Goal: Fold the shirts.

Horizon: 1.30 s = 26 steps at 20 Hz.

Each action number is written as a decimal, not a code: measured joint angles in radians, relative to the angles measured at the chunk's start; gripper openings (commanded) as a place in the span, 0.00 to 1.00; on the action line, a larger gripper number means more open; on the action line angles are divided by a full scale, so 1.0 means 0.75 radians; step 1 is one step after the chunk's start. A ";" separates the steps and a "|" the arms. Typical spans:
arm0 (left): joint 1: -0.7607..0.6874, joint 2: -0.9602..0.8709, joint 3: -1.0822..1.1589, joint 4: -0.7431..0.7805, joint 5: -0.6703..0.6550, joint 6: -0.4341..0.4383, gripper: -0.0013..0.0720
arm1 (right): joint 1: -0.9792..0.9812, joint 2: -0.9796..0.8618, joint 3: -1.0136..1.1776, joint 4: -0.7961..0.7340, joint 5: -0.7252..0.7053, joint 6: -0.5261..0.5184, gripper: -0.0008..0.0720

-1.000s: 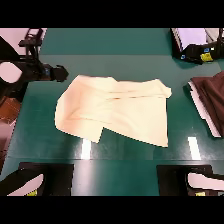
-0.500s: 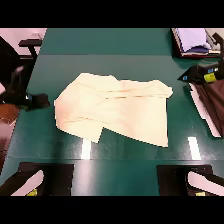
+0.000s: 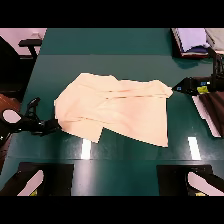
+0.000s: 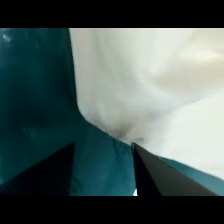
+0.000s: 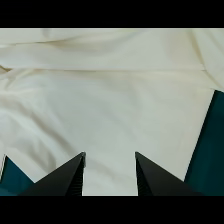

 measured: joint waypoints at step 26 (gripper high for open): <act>0.000 -0.001 0.175 -0.078 -0.007 0.113 0.05 | -0.310 0.071 -0.857 -0.077 0.166 0.025 0.61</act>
